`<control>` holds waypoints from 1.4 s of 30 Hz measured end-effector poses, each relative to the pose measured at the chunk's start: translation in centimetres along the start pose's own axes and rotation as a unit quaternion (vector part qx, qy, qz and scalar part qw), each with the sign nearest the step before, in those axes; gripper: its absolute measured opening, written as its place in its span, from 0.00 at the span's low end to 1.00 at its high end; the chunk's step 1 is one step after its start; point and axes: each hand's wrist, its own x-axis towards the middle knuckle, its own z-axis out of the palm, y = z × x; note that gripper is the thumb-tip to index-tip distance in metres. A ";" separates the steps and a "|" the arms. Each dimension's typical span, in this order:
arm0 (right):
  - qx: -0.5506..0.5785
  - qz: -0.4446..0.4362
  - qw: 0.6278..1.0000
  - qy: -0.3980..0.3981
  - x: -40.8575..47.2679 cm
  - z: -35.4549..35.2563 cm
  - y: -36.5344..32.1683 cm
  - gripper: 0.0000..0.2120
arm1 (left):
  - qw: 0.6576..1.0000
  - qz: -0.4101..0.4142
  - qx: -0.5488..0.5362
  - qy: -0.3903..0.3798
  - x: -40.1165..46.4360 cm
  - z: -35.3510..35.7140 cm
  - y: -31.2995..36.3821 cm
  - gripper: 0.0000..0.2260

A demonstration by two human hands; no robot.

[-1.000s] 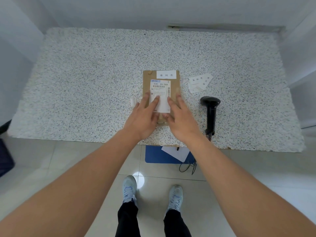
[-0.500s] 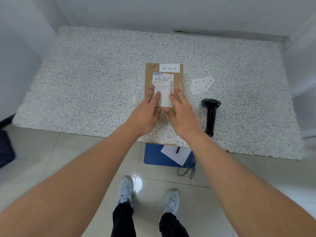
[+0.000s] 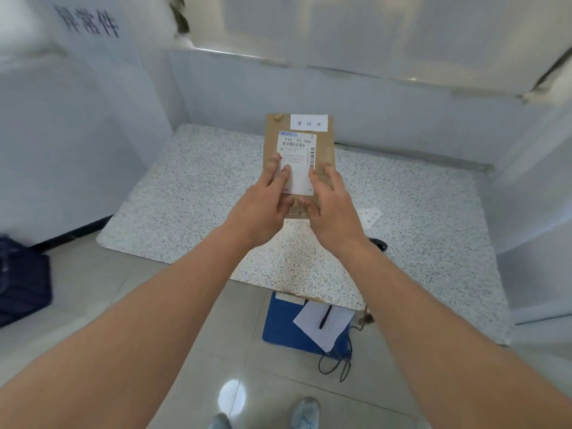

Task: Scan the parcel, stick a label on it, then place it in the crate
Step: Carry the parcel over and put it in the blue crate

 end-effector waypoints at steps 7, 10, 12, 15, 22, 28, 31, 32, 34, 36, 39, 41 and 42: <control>-0.016 -0.060 0.996 0.058 0.1 -5.3 -8.7 0.28 | 0.998 0.020 0.021 0.059 -1.6 -9.9 1.7 0.29; -0.014 -0.075 0.994 0.081 -0.6 -7.0 -12.5 0.29 | 0.996 0.036 0.023 0.077 -3.0 -13.9 2.0 0.29; -0.018 -0.087 0.991 0.095 -1.2 -7.9 -15.2 0.29 | 0.995 0.049 0.025 0.089 -4.2 -16.4 2.0 0.29; -0.025 -0.103 0.988 0.116 -2.7 -9.0 -19.4 0.30 | 0.990 0.074 0.035 0.114 -6.2 -20.3 1.7 0.29; -0.028 -0.128 0.980 0.148 -5.8 -10.2 -28.4 0.31 | 0.981 0.095 0.057 0.161 -11.7 -28.1 0.8 0.28; -0.029 -0.172 0.973 0.150 -7.3 -9.0 -35.2 0.31 | 0.977 0.081 0.076 0.183 -16.6 -33.6 -1.8 0.30; -0.029 -0.197 0.970 0.139 -7.1 -7.5 -38.3 0.31 | 0.975 0.066 0.087 0.195 -18.7 -35.8 -3.9 0.30; -0.028 -0.204 0.969 0.134 -6.9 -6.9 -39.4 0.31 | 0.974 0.058 0.091 0.201 -19.4 -36.6 -4.7 0.30; -0.020 -0.218 0.968 0.122 -6.3 -5.5 -41.4 0.31 | 0.972 0.037 0.101 0.207 -20.5 -37.9 -6.5 0.30; -0.011 -0.233 0.967 0.105 -5.4 -3.9 -43.5 0.31 | 0.970 0.013 0.114 0.212 -21.5 -39.3 -8.6 0.30; -0.007 -0.262 0.961 0.084 -3.6 -1.2 -46.5 0.31 | 0.967 -0.021 0.130 0.217 -22.7 -41.2 -12.0 0.30; 0.004 -0.287 0.955 0.069 -2.0 1.0 -48.7 0.31 | 0.963 -0.049 0.142 0.225 -23.3 -42.6 -14.7 0.30; 0.009 -0.298 0.953 0.061 -1.2 2.2 -49.8 0.31 | 0.960 -0.063 0.147 0.229 -23.7 -43.2 -16.1 0.30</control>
